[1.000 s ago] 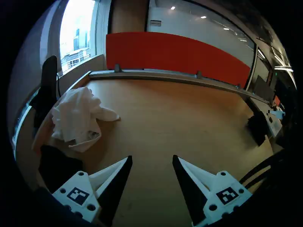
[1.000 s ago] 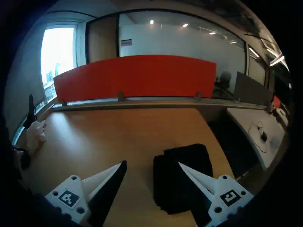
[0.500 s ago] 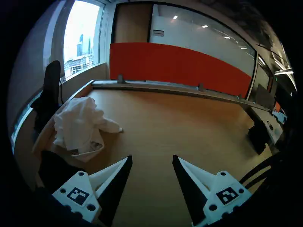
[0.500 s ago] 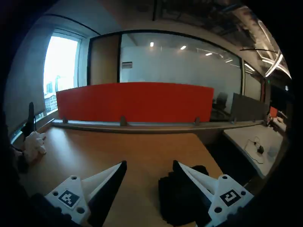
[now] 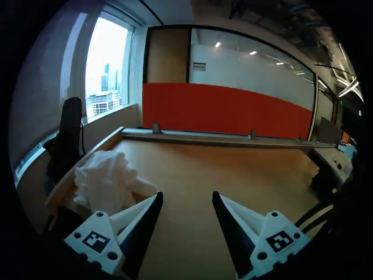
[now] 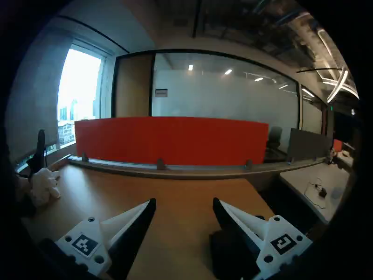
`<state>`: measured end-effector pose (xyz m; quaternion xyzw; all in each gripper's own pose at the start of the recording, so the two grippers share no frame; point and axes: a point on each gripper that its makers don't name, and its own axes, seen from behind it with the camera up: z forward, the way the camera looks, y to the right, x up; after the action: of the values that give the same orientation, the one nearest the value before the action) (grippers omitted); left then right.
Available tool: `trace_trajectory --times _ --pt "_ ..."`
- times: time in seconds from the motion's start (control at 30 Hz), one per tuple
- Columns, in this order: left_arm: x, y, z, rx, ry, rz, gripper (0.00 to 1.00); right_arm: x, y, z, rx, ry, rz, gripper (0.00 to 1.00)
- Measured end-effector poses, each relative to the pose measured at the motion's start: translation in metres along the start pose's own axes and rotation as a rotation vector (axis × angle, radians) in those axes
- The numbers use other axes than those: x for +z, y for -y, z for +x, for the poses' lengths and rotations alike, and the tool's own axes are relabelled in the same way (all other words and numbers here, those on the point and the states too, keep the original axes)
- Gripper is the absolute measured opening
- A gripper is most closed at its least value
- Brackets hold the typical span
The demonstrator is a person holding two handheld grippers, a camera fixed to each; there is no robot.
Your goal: Fold towel
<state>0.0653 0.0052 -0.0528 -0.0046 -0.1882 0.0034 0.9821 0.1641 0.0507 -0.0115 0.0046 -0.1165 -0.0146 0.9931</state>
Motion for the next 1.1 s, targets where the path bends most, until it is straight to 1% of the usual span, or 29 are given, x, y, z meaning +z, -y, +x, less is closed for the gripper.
trace_trajectory --times 0.2,0.3,0.4,0.6,0.7,0.8,1.1 --pt "0.002 0.014 0.027 0.030 -0.089 0.039 0.78 0.003 0.024 0.009 0.003 -0.026 0.015 0.94" --pt "0.003 0.018 0.040 0.025 -0.126 0.052 0.78 0.004 0.036 0.014 0.011 -0.041 0.017 0.94" --pt "0.003 0.020 0.051 0.017 -0.158 0.052 0.78 0.006 0.049 0.019 0.020 -0.054 0.025 0.94" --pt "0.004 0.019 0.067 0.027 -0.204 0.044 0.78 0.008 0.073 0.031 0.015 -0.087 0.038 0.94" --pt "0.006 0.018 0.070 0.033 -0.216 0.041 0.78 0.009 0.079 0.034 0.011 -0.099 0.035 0.94" --pt "0.008 0.015 0.070 0.034 -0.218 0.034 0.78 0.010 0.083 0.034 0.011 -0.101 0.038 0.94" --pt "0.010 0.006 0.074 0.028 -0.243 0.007 0.78 0.004 0.083 0.041 0.036 -0.108 0.034 0.94"
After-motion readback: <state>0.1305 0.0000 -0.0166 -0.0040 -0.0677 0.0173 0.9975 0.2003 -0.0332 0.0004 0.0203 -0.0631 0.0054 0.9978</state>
